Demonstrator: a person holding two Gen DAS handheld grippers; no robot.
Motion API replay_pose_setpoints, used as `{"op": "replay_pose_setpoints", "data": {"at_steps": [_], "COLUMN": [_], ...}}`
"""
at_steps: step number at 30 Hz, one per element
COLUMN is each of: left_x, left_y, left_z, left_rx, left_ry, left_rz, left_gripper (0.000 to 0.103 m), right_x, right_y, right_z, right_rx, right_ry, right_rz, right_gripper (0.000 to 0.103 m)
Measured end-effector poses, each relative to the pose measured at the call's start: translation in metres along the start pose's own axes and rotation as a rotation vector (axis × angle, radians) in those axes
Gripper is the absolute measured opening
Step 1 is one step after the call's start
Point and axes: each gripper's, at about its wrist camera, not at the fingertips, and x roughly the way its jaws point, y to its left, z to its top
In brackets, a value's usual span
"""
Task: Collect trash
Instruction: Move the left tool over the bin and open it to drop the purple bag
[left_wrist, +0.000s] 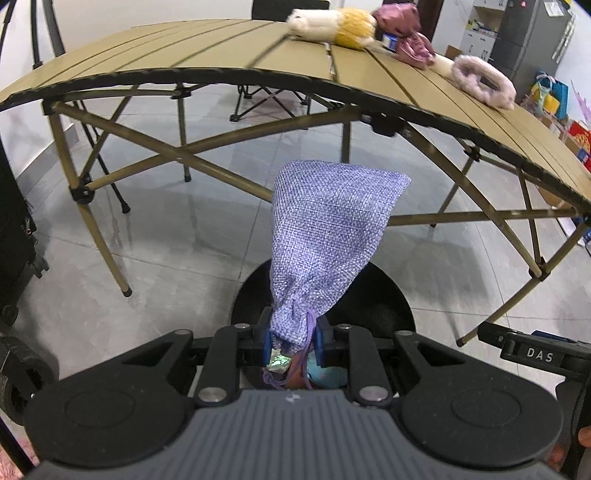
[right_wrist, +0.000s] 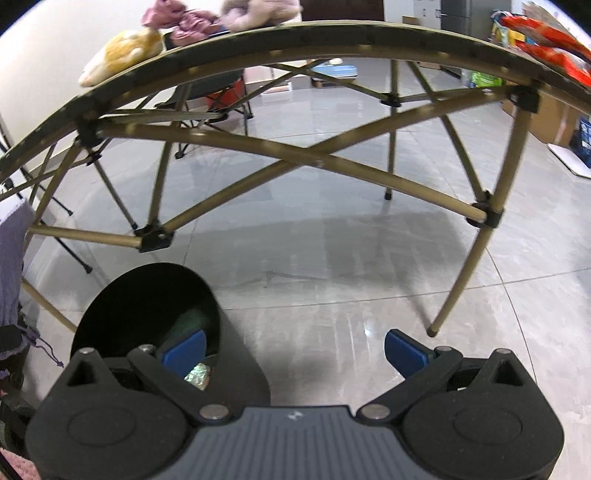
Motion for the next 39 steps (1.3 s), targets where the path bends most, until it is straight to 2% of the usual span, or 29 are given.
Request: {"op": "replay_pose_setpoints", "data": {"at_steps": [8, 17, 28, 39], "left_x": [0.018, 0.045, 0.081, 0.119], "left_y": [-0.027, -0.042, -0.051, -0.044], "left_z": [-0.001, -0.002, -0.004, -0.004], "left_rx": [0.042, 0.037, 0.025, -0.023], "left_ry": [0.047, 0.125, 0.209, 0.287], "left_rz": [-0.002, 0.008, 0.042, 0.078], "left_gripper": [0.021, 0.021, 0.021, 0.021], "right_x": [-0.005, -0.009, -0.008, 0.006], "right_y": [-0.025, -0.051, -0.075, -0.086], "right_z": [-0.005, -0.012, -0.018, -0.021], "right_rx": [0.038, 0.077, 0.127, 0.152], "right_ry": [-0.004, -0.004, 0.008, 0.053], "right_rz": [-0.016, -0.037, -0.06, -0.087], "right_gripper": [0.103, 0.103, 0.103, 0.103]}}
